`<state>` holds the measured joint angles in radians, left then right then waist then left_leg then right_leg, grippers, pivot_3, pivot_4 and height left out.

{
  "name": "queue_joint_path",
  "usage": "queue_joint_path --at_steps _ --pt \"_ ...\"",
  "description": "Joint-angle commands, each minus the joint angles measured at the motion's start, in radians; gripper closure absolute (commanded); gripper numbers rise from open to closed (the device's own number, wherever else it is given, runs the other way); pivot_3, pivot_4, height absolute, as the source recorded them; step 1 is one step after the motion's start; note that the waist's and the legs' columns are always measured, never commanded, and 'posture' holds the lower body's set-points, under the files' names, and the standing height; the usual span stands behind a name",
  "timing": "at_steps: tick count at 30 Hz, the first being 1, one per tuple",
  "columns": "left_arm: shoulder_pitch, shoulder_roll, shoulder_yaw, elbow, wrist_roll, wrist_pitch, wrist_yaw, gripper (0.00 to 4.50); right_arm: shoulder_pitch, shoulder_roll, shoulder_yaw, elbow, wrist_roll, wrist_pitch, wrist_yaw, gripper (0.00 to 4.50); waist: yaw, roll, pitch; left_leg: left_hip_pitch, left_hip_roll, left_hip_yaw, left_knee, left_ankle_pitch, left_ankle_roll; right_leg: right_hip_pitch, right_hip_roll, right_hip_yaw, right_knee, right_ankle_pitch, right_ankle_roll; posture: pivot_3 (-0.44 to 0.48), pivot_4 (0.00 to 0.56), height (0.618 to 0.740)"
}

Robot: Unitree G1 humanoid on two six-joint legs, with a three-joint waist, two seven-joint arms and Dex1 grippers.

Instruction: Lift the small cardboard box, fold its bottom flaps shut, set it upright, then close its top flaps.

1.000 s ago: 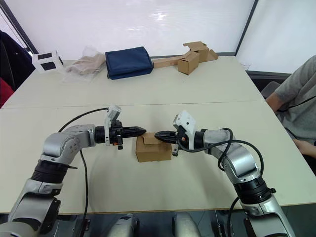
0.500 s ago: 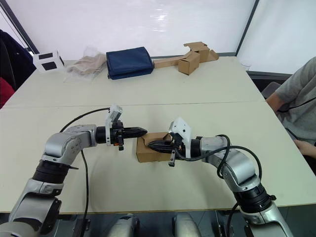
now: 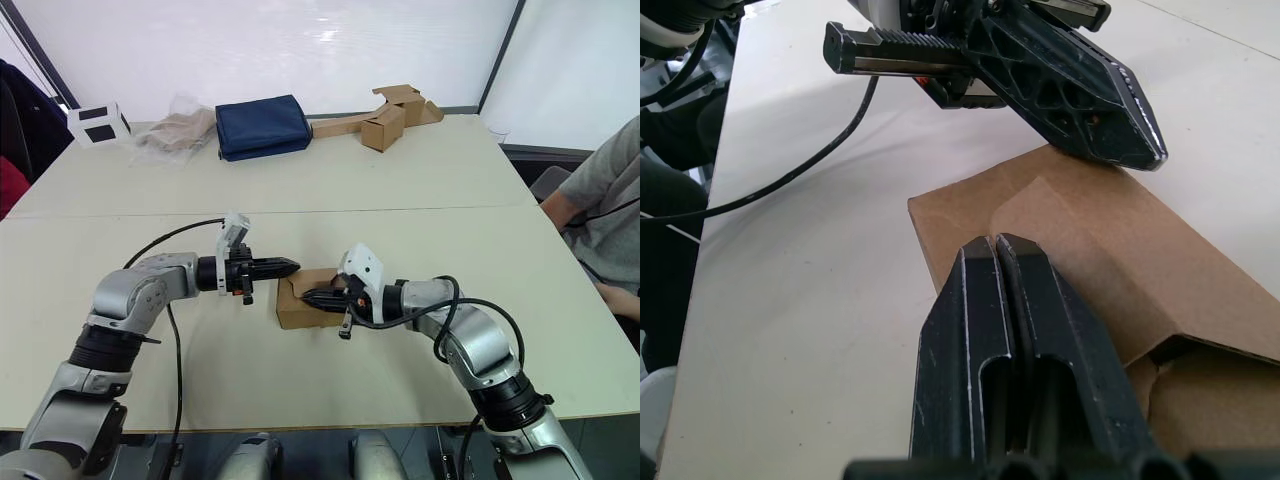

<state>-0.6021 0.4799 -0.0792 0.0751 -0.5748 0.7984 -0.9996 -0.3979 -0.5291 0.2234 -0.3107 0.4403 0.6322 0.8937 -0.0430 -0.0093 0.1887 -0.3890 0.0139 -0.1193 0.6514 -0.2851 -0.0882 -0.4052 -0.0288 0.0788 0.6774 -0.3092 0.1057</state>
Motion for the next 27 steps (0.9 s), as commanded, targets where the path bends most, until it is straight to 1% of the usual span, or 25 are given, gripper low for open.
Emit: queue_joint_path --at_steps 1,7,14,20,23,27 --pt "0.005 -0.002 0.006 -0.028 -0.009 0.013 0.001 4.45 0.004 -0.005 0.011 0.007 -0.030 -0.032 0.000 4.50 0.000 0.000 0.000 0.000 0.000 0.000 0.000 0.000 0.000 0.000 0.000 0.000 0.000 0.000 0.000 0.000 0.150 0.740" --pt "0.003 -0.006 0.011 -0.035 -0.019 0.028 0.006 4.45 -0.005 -0.002 0.028 0.047 -0.092 -0.086 -0.012 4.50 0.000 0.000 0.000 0.000 0.000 0.000 0.000 0.000 0.000 0.000 0.000 0.000 0.000 0.000 0.000 0.000 0.150 0.740" --pt "0.006 -0.007 0.013 -0.050 -0.020 0.043 0.004 4.45 -0.008 0.002 0.035 0.062 -0.116 -0.109 -0.014 4.50 0.000 0.000 0.000 0.000 0.000 0.000 0.000 0.000 0.000 0.000 0.000 0.000 0.000 0.000 0.000 0.000 0.150 0.740" --pt "0.019 0.007 -0.020 -0.073 0.014 0.021 -0.010 4.45 -0.010 0.005 0.036 0.064 -0.124 -0.112 -0.014 4.50 0.000 0.000 0.000 0.000 0.000 0.000 0.000 0.000 0.000 0.000 0.000 0.000 0.000 0.000 0.000 0.000 0.150 0.740" --pt "0.031 0.016 -0.041 -0.087 0.033 0.002 -0.015 4.45 -0.004 -0.003 0.037 0.046 -0.117 -0.101 -0.003 4.50 0.000 0.000 0.000 0.000 0.000 0.000 0.000 0.000 0.000 0.000 0.000 0.000 0.000 0.000 0.000 0.000 0.150 0.740" --pt "0.038 0.038 -0.069 -0.099 0.066 -0.033 -0.027 4.45 0.008 -0.012 0.007 -0.014 -0.038 -0.031 0.027 4.50 0.000 0.000 0.000 0.000 0.000 0.000 0.000 0.000 0.000 0.000 0.000 0.000 0.000 0.000 0.000 0.000 0.150 0.740"
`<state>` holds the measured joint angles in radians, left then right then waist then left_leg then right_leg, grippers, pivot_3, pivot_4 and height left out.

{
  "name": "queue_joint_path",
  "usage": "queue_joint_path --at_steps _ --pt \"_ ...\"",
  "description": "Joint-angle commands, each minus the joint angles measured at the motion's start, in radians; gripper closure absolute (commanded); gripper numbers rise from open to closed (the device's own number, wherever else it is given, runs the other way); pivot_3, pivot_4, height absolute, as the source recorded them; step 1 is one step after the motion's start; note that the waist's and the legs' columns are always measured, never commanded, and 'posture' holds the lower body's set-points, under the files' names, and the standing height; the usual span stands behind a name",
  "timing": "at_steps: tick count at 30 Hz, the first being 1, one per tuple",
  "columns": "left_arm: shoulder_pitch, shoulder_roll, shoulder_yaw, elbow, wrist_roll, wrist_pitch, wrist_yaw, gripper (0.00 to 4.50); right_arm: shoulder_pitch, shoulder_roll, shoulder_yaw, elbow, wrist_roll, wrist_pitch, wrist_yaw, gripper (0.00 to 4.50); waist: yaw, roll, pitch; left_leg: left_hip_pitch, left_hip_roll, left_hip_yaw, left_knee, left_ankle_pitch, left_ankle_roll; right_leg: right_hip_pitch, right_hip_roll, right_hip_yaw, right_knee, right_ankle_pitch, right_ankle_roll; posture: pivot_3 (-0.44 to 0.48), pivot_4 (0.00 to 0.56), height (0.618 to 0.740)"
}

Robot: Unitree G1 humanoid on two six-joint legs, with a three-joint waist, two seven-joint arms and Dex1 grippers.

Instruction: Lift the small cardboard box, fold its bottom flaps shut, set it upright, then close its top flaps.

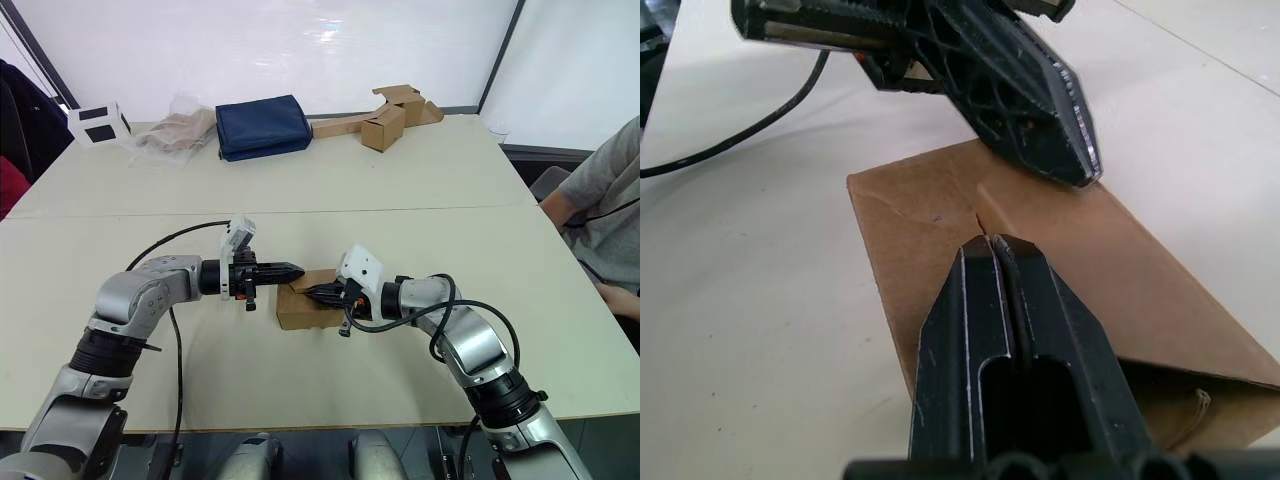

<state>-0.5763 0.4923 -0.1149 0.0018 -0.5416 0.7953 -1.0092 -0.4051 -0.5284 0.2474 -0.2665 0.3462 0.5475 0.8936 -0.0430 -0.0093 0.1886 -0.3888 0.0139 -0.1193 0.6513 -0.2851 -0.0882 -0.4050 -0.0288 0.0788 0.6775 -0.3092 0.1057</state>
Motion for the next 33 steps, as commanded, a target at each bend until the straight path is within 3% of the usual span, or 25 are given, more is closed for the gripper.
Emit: queue_joint_path --at_steps 1,12,33 --pt "0.015 0.032 -0.041 -0.028 0.044 -0.042 -0.023 4.45 0.016 -0.012 -0.028 -0.069 0.073 0.066 0.028 4.50 0.000 0.000 0.000 0.000 0.000 0.000 0.000 0.000 0.000 0.000 0.000 0.000 0.000 0.000 0.000 0.000 0.150 0.740" --pt "-0.011 0.045 0.006 -0.122 0.003 -0.006 0.008 4.45 -0.015 0.027 -0.184 -0.058 0.180 0.094 -0.044 4.50 -0.001 0.000 0.000 0.000 0.000 0.000 0.000 0.000 0.000 0.000 0.000 0.000 0.000 0.000 0.000 0.000 0.150 0.740" --pt "0.043 0.078 -0.102 -0.136 0.149 -0.136 0.012 4.45 -0.017 0.006 -0.042 0.043 -0.017 -0.006 -0.040 4.50 -0.001 0.000 0.000 0.000 0.000 0.000 0.000 0.000 0.000 0.000 0.000 0.000 0.000 0.000 0.000 0.000 0.150 0.740"
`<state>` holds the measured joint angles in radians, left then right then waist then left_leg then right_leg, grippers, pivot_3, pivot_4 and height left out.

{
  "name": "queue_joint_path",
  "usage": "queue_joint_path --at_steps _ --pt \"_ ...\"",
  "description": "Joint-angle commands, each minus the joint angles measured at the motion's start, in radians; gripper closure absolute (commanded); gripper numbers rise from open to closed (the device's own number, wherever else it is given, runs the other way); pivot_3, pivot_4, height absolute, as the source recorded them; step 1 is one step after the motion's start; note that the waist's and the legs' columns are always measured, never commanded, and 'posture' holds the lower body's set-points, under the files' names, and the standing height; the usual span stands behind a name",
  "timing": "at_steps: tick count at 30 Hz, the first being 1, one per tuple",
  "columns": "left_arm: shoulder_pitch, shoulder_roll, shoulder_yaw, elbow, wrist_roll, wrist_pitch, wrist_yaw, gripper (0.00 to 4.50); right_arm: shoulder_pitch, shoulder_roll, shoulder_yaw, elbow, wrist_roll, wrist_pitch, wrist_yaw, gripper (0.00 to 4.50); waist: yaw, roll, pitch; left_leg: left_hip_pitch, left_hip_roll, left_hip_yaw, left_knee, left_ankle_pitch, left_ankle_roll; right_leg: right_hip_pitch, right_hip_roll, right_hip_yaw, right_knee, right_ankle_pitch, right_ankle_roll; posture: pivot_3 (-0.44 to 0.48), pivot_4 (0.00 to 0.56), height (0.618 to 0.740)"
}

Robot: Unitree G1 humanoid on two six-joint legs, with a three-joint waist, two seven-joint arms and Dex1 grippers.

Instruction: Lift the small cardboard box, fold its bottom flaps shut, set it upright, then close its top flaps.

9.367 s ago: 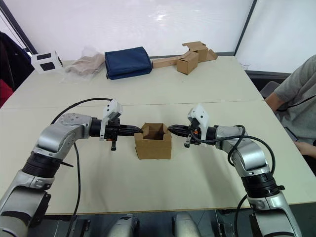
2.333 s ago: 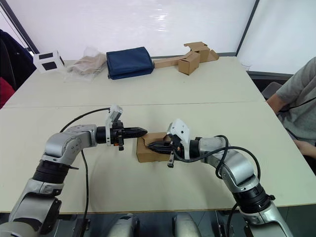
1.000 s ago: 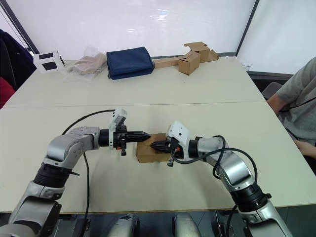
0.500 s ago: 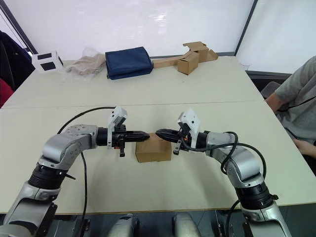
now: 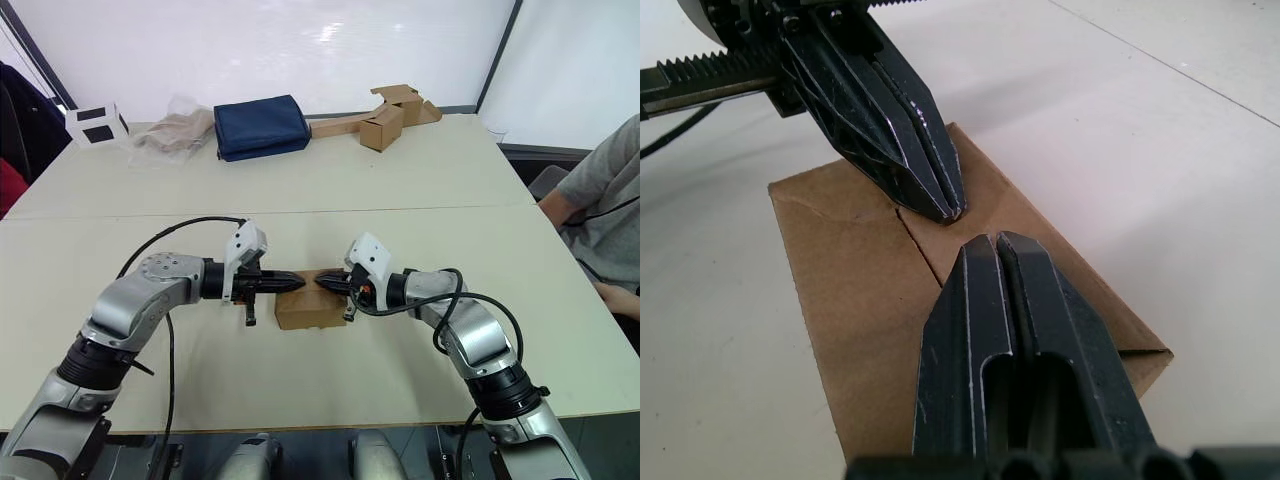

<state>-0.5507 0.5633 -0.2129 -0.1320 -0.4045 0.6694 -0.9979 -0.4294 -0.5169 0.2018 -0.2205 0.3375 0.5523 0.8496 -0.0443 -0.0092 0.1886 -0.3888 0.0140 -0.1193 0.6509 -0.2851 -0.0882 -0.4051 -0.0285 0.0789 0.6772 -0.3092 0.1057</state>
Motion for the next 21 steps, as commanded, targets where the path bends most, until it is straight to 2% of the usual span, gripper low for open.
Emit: queue_joint_path --at_steps 1,3,7,10,11,15,18,21 --pt "0.020 0.006 -0.002 0.000 0.013 -0.012 0.002 4.45 0.008 -0.004 0.003 -0.002 -0.010 -0.012 0.005 4.50 0.000 0.000 0.000 0.000 0.000 0.000 0.000 0.000 0.000 0.000 0.000 0.000 0.000 0.000 0.000 0.000 0.150 0.740" --pt "0.025 -0.004 0.016 0.000 0.011 -0.027 0.018 4.45 0.009 -0.002 -0.004 -0.003 -0.007 -0.012 0.006 4.50 0.000 0.000 0.000 0.000 0.000 0.000 0.000 0.000 0.000 0.000 0.000 0.000 0.000 0.000 0.000 0.000 0.150 0.740" --pt "0.004 -0.044 0.112 -0.020 -0.088 0.062 0.064 4.45 0.014 0.006 -0.038 -0.015 0.024 -0.011 0.007 4.50 0.000 0.000 0.000 0.000 0.000 0.000 0.000 0.000 0.000 0.000 0.000 0.000 0.000 0.000 0.000 0.000 0.150 0.740" --pt "0.046 -0.089 0.237 -0.098 -0.116 -0.057 0.135 4.45 0.024 0.051 -0.136 -0.039 0.092 -0.047 -0.030 4.50 0.000 0.000 0.000 0.000 0.000 0.000 0.000 0.000 0.000 0.000 0.000 0.000 0.000 0.000 0.000 0.000 0.150 0.740" --pt "0.057 -0.085 0.261 -0.123 -0.120 -0.043 0.162 4.45 0.024 0.076 -0.185 -0.054 0.141 -0.027 -0.056 4.50 0.000 0.000 0.000 0.000 0.000 0.000 0.000 0.000 0.000 0.000 0.000 0.000 0.000 0.000 0.000 0.000 0.150 0.740" --pt "0.070 -0.022 0.325 -0.151 -0.163 0.064 0.193 4.45 0.035 0.125 -0.346 -0.123 0.347 0.087 -0.133 4.50 0.000 0.000 0.000 0.000 0.000 0.000 0.000 0.000 0.000 0.000 0.000 0.000 0.000 0.000 0.000 0.000 0.150 0.740" --pt "0.115 0.063 0.400 -0.166 -0.193 0.092 0.178 4.45 0.089 0.092 -0.435 -0.187 0.473 0.173 -0.161 4.50 0.000 0.000 0.000 0.000 0.000 0.000 -0.001 0.000 0.000 0.000 0.000 0.000 0.000 0.000 0.000 0.000 0.150 0.740" --pt "0.201 0.118 0.438 -0.196 -0.198 0.105 0.188 4.45 0.153 0.038 -0.495 -0.223 0.527 0.218 -0.179 4.50 0.000 0.000 0.000 0.000 0.000 0.000 -0.002 0.000 0.000 0.000 0.000 0.000 -0.001 0.000 0.000 0.000 0.150 0.740"
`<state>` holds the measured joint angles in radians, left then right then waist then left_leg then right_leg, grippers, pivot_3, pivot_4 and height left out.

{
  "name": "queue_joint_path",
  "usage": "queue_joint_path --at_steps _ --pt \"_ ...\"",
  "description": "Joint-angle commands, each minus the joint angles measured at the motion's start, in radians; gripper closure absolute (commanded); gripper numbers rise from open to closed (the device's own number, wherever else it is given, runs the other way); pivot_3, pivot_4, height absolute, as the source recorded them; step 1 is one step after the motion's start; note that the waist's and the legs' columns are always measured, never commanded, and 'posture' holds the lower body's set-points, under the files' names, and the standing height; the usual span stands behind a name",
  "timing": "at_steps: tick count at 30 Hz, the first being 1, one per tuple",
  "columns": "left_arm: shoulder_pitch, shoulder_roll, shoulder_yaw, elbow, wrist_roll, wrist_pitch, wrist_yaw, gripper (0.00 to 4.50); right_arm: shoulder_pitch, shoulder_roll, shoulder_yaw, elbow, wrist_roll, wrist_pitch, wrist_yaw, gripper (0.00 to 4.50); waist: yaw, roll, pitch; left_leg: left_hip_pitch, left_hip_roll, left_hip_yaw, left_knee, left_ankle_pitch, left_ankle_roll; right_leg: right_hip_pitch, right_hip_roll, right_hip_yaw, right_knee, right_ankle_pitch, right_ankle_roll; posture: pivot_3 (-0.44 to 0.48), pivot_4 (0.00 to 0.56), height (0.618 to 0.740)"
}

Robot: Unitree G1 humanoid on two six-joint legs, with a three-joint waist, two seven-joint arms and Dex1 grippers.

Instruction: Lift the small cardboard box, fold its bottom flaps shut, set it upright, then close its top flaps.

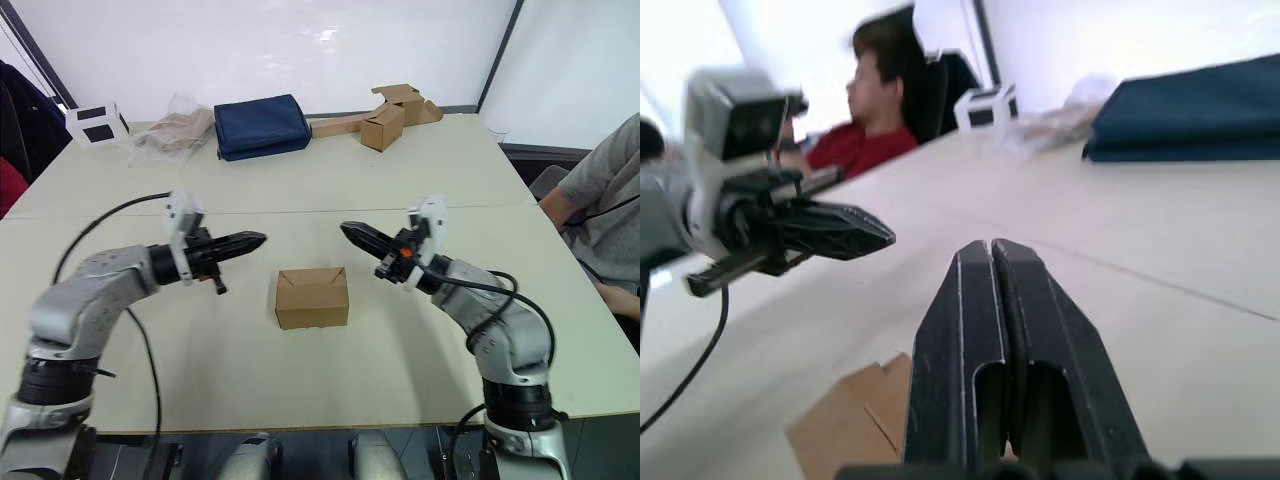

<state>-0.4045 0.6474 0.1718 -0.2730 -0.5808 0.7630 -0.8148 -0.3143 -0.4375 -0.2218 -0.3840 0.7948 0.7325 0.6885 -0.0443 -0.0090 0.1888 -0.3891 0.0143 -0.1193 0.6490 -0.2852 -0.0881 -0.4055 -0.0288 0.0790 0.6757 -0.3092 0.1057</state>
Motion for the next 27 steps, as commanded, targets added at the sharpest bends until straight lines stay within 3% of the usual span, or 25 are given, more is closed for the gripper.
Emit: queue_joint_path --at_steps 1,8,13,18,27 --pt "0.104 0.047 0.064 -0.070 -0.018 0.009 0.003 4.45 0.073 -0.083 -0.078 -0.066 0.057 0.062 -0.020 4.50 0.001 0.000 0.000 0.000 0.000 0.000 0.000 0.000 0.000 0.000 0.000 0.000 0.000 0.000 0.000 0.000 0.150 0.740" --pt "0.315 0.084 0.085 -0.128 -0.012 -0.010 -0.001 4.45 0.229 -0.233 -0.092 -0.101 0.046 0.084 0.033 4.50 0.002 0.000 0.000 0.001 0.000 0.001 0.000 0.000 0.000 0.002 0.000 0.000 -0.001 0.000 0.000 0.000 0.150 0.740" --pt "0.413 0.091 0.099 -0.126 -0.020 -0.032 -0.014 4.45 0.347 -0.326 -0.045 -0.080 -0.060 0.027 0.108 4.50 0.003 0.000 0.000 0.001 0.000 0.001 -0.001 0.000 0.001 0.003 0.000 0.000 -0.004 0.000 0.000 0.000 0.150 0.740" --pt "0.445 0.057 0.057 -0.141 -0.034 -0.034 -0.004 4.45 0.337 -0.337 0.008 -0.024 -0.154 -0.040 0.106 4.50 0.002 0.000 0.000 0.003 0.000 0.001 -0.001 0.000 0.000 0.005 0.000 0.000 -0.004 0.000 0.000 0.000 0.150 0.740" --pt "0.431 0.044 0.085 -0.125 -0.105 0.015 0.007 4.45 0.350 -0.310 0.024 -0.020 -0.169 -0.068 0.110 4.50 0.004 0.000 0.000 0.006 0.001 0.001 -0.001 0.000 0.001 0.009 0.000 0.000 -0.007 0.000 0.000 0.000 0.150 0.740"
